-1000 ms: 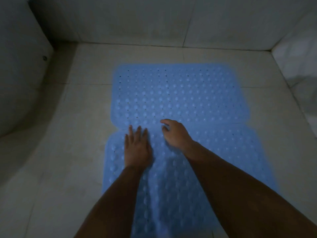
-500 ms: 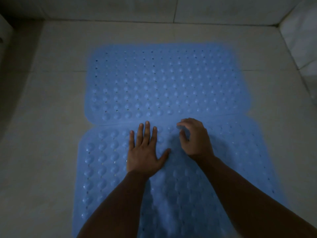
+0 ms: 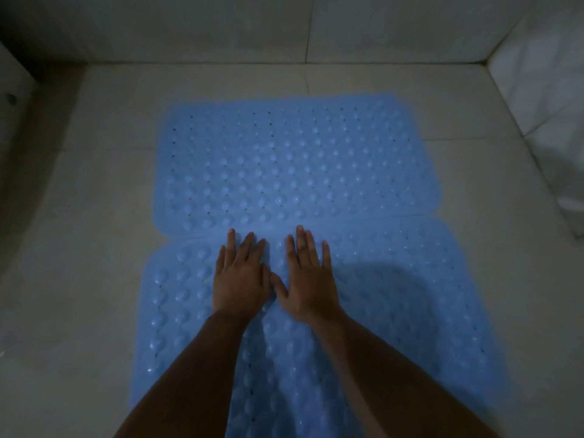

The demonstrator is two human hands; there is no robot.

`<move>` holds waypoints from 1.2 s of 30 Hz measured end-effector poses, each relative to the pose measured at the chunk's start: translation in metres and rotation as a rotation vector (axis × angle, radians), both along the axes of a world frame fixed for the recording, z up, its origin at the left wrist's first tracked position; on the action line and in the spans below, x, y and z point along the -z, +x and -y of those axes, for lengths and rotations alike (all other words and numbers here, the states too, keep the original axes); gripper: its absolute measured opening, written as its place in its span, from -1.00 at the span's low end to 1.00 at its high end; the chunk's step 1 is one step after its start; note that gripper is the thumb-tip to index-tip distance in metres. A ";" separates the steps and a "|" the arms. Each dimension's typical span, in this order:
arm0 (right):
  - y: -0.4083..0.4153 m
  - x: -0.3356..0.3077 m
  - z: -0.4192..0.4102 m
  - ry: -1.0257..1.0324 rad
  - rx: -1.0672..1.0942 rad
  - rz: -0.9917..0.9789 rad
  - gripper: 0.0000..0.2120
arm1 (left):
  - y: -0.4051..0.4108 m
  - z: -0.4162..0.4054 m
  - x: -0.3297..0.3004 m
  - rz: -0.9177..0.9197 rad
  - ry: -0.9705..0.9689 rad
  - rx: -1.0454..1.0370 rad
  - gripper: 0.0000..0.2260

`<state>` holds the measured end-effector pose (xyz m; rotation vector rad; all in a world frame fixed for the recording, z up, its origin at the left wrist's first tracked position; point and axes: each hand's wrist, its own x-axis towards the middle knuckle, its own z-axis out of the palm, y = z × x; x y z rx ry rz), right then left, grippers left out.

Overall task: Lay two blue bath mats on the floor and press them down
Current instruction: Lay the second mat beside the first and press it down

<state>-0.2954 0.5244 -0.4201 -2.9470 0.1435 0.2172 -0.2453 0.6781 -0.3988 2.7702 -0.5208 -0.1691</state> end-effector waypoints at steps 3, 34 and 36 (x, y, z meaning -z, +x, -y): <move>0.002 0.009 0.002 0.010 -0.006 0.086 -0.22 | 0.000 0.002 0.016 0.078 -0.020 -0.004 -0.50; 0.037 -0.023 0.188 0.357 0.082 0.291 -0.63 | -0.042 0.158 0.032 -0.015 0.208 0.091 -0.26; 0.037 -0.027 0.196 0.356 0.071 0.291 -0.63 | -0.044 0.158 0.036 0.025 0.199 0.092 -0.26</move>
